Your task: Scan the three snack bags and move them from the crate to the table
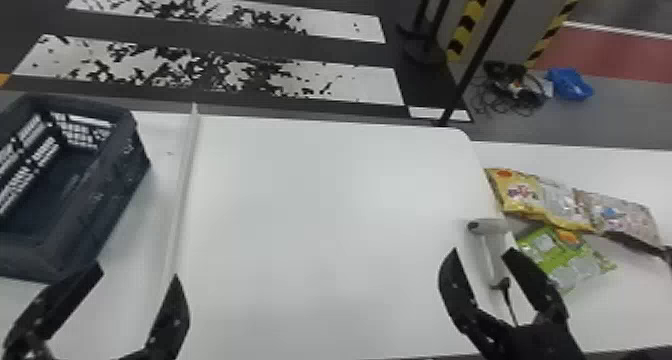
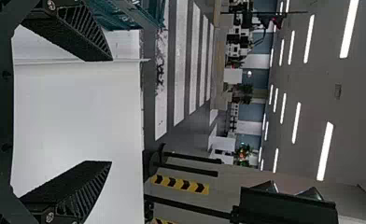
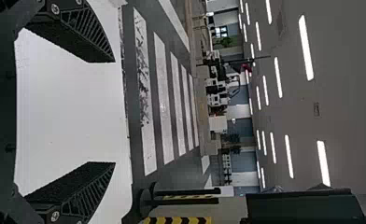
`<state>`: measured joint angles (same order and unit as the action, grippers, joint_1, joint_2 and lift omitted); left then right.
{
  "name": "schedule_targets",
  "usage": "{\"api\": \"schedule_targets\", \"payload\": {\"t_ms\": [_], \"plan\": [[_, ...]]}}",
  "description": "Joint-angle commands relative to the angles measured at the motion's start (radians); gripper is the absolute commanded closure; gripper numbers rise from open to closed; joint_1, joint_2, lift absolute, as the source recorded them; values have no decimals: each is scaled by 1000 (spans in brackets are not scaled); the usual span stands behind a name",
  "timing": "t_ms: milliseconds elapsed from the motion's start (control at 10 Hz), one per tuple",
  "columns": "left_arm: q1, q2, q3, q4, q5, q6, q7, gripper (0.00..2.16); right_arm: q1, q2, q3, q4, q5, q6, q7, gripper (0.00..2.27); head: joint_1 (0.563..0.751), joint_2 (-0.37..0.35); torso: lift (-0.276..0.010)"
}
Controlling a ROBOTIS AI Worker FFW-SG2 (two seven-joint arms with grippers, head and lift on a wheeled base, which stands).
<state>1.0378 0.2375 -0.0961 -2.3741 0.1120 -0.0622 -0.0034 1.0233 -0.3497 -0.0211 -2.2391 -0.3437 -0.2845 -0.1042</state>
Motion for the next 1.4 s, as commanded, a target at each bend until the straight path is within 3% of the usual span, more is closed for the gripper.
{"api": "schedule_targets", "payload": {"t_ms": [0,1300], "plan": [[-1,0,-1,-1,0,0,-1,87,1,0,1,-1,0,-11,0,103,695,-191,-62],[-1,-1,-2,4,0,0,-1,83,8,-3,3,7,3,-38,0,103,695,-197,-62]]}}
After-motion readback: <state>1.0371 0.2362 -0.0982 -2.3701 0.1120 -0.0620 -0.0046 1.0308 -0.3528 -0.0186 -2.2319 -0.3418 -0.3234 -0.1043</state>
